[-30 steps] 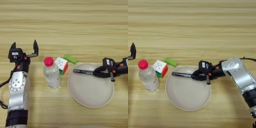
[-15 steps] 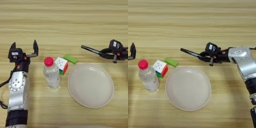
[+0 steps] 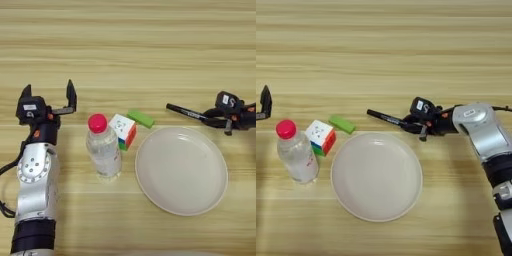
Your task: Move the objects on the table
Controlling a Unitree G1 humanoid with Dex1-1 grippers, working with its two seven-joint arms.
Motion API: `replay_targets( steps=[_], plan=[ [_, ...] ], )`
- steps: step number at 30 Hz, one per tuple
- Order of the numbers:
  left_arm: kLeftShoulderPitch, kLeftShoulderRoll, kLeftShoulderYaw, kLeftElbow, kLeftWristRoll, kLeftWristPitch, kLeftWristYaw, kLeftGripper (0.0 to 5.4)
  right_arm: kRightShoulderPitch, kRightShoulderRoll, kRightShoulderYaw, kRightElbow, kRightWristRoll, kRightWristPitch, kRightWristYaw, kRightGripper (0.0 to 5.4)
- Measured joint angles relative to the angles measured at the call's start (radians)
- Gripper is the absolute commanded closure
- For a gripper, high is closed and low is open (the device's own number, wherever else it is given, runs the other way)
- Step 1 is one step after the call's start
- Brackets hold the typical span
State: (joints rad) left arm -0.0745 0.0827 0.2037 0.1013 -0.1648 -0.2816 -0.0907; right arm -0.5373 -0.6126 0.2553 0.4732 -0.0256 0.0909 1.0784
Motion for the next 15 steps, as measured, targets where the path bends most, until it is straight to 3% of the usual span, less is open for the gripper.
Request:
replay_targets(
  steps=[10, 11, 15],
  plan=[
    [0.0, 0.0, 0.0, 0.0, 0.0, 0.0, 0.0, 0.0, -0.008, 0.028, 0.02, 0.117, -0.031, -0.059, 0.0, 4.39],
    [0.0, 0.0, 0.0, 0.0, 0.0, 0.0, 0.0, 0.0, -0.01, 0.028, 0.02, 0.12, -0.031, -0.061, 0.0, 4.02],
    [0.0, 0.0, 0.0, 0.0, 0.0, 0.0, 0.0, 0.0, -0.01, 0.029, 0.021, 0.129, -0.032, -0.062, 0.001, 3.64]
  ],
)
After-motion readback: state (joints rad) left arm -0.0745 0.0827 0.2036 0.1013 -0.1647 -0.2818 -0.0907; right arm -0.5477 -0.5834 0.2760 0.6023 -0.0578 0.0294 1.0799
